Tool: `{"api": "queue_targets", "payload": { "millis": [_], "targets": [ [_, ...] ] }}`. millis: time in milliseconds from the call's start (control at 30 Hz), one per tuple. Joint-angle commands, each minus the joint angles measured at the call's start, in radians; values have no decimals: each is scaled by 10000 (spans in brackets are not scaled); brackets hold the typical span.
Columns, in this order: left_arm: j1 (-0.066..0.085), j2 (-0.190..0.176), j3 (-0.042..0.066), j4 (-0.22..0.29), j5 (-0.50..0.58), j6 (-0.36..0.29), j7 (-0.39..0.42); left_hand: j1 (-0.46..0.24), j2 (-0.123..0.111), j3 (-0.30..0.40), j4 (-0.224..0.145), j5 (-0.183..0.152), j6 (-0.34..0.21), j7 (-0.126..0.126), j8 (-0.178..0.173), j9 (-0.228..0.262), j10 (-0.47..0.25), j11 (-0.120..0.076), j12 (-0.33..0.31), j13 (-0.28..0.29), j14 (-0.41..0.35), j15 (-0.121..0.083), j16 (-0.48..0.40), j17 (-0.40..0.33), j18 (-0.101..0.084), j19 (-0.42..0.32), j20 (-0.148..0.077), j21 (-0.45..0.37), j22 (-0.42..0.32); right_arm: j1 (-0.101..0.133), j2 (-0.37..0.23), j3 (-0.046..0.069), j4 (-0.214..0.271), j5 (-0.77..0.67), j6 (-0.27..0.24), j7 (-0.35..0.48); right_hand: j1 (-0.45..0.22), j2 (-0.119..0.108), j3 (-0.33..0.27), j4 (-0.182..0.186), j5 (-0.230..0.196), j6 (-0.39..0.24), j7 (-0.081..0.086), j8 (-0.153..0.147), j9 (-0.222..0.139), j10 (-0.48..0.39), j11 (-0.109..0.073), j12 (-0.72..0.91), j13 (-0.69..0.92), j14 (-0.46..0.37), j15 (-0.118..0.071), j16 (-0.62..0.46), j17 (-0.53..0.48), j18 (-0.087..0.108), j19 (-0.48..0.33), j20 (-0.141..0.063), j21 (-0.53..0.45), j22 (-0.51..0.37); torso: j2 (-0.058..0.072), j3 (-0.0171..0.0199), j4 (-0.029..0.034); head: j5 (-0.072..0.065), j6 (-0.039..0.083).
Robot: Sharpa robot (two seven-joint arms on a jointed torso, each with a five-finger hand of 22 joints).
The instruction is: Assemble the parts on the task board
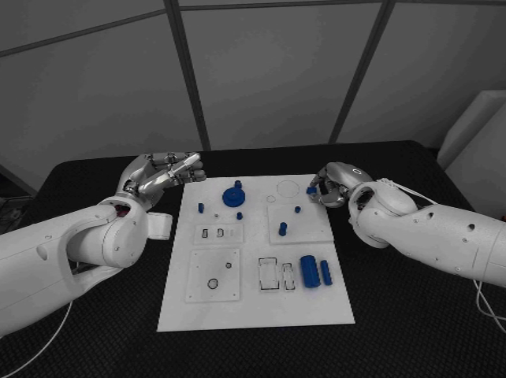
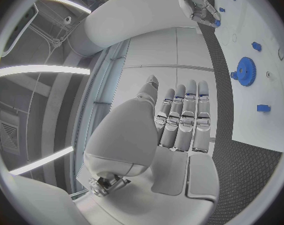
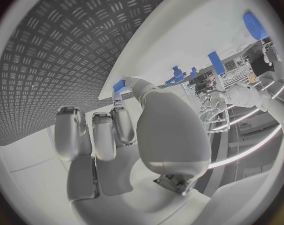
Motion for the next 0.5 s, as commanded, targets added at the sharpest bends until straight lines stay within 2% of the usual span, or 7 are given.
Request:
{"api": "queue_targets", "payload": {
  "millis": [33,500],
  "targets": [
    [8,15,8,0,-68,94,6,-27,73,-10,-75,-32,-19,41,-33,-9,-32,56,-54,-12,65,19,-36,14,-314,-48,2,36,-15,-16,-14,-24,-46,266,276,318,-110,29,-181,-26,95,-125,1,-85,-22,-52,58,-61,537,867,66,64,1922,132,-53,57,-60,538,-1,3,4,4,-2],
    [-8,27,8,-15,-68,63,-20,-29,75,-9,-80,-32,-33,49,-37,-11,-53,64,-60,-15,62,23,-42,14,-315,-53,5,35,-17,-15,-117,-23,-66,428,293,487,-118,106,-541,-37,177,-264,12,-188,-35,-99,67,-106,490,865,78,60,1917,138,-71,65,-80,515,2,1,0,-17,-2]
  ]
}}
